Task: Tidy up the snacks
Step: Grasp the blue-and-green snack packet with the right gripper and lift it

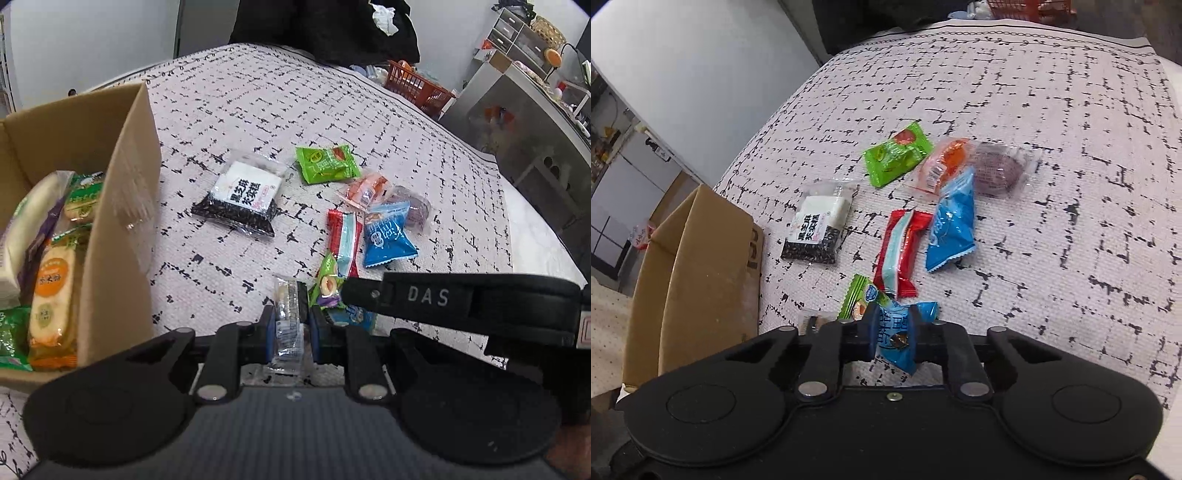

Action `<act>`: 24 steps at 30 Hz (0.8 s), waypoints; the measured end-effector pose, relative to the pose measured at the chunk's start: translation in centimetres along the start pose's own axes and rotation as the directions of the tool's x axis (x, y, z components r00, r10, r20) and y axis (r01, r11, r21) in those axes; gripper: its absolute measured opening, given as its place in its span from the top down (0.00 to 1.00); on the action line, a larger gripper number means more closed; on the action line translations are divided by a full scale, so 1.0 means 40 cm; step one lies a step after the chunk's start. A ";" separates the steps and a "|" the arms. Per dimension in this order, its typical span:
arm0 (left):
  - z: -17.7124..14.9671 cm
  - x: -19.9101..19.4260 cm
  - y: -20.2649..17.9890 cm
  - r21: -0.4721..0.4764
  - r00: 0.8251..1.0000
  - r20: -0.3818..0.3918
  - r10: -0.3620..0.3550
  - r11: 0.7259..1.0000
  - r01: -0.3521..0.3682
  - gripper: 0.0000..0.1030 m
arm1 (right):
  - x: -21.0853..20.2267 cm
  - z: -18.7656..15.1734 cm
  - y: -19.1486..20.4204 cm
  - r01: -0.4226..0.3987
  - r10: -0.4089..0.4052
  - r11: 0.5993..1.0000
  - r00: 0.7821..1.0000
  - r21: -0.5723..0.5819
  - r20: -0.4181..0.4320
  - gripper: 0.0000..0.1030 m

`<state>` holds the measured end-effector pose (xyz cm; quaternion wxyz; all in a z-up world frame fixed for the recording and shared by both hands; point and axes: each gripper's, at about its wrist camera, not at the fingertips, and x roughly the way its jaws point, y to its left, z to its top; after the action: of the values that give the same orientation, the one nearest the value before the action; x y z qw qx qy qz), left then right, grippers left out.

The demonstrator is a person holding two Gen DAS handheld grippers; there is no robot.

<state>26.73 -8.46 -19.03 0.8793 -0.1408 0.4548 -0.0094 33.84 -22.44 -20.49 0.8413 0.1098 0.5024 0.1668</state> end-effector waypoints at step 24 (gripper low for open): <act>-0.012 -0.008 0.015 -0.011 1.000 -0.006 0.010 1.000 -0.010 0.82 | 0.015 0.000 0.016 0.171 -0.172 0.985 0.985 -0.028 -0.021 0.23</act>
<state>26.09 -7.96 -19.19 0.8772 -0.1434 0.4581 -0.0027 34.00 -21.62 -20.75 0.8479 0.0532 0.5176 0.1017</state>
